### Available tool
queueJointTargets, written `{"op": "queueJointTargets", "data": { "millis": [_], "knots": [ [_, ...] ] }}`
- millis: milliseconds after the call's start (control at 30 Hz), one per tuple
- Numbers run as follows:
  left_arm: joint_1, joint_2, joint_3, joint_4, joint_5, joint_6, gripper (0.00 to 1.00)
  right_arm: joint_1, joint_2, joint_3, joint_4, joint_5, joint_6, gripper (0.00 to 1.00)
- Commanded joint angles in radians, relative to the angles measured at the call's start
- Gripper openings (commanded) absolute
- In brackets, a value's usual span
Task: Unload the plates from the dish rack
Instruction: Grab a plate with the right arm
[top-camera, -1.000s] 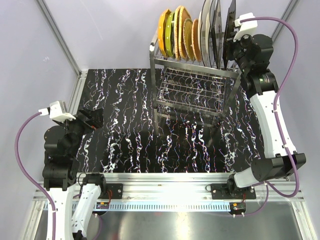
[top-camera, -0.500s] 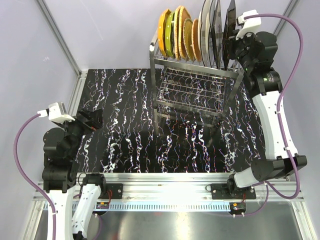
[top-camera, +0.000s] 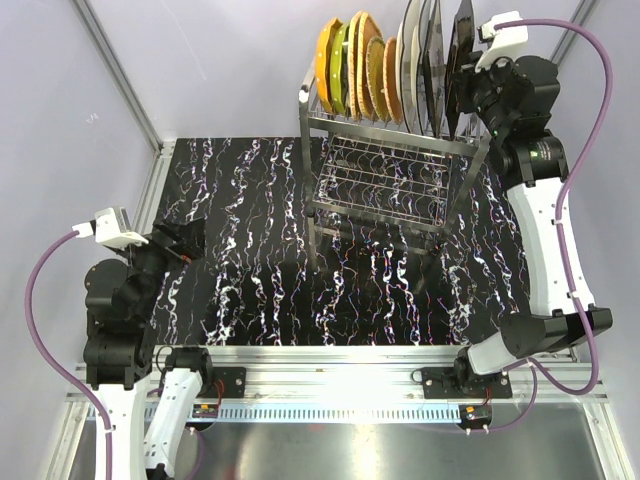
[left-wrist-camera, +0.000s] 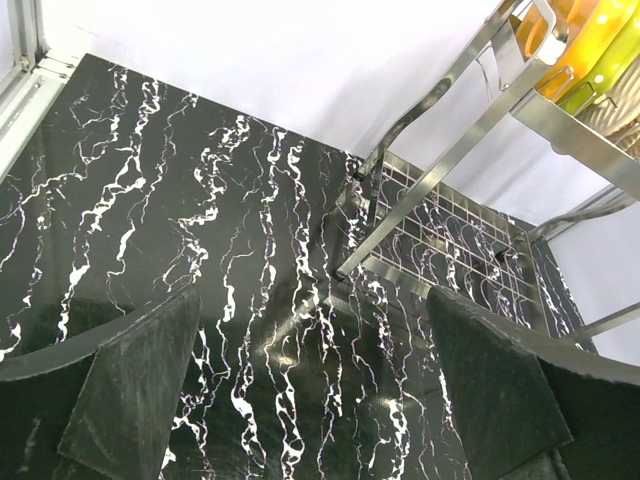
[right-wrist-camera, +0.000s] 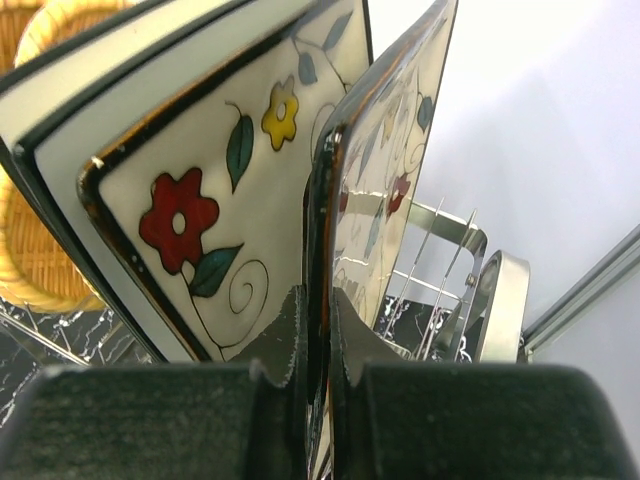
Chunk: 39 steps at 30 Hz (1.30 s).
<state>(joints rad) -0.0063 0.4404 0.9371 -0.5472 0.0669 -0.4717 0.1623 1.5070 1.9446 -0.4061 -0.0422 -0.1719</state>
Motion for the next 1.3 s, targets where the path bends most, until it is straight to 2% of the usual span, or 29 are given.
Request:
{"op": "queueJointTargets", "data": {
  "millis": [0, 567, 1267],
  "knots": [
    [0.005, -0.009, -0.008, 0.056, 0.034, -0.011, 0.99, 0.009, -0.053, 0.137, 0.297, -0.039, 0.006, 0.0],
    [0.005, -0.008, -0.006, 0.082, 0.068, -0.051, 0.99, 0.009, -0.073, 0.142, 0.332, -0.061, -0.038, 0.0],
    [0.005, 0.046, -0.006, 0.173, 0.149, -0.126, 0.99, 0.009, -0.221, 0.034, 0.372, -0.13, -0.247, 0.0]
  ]
}}
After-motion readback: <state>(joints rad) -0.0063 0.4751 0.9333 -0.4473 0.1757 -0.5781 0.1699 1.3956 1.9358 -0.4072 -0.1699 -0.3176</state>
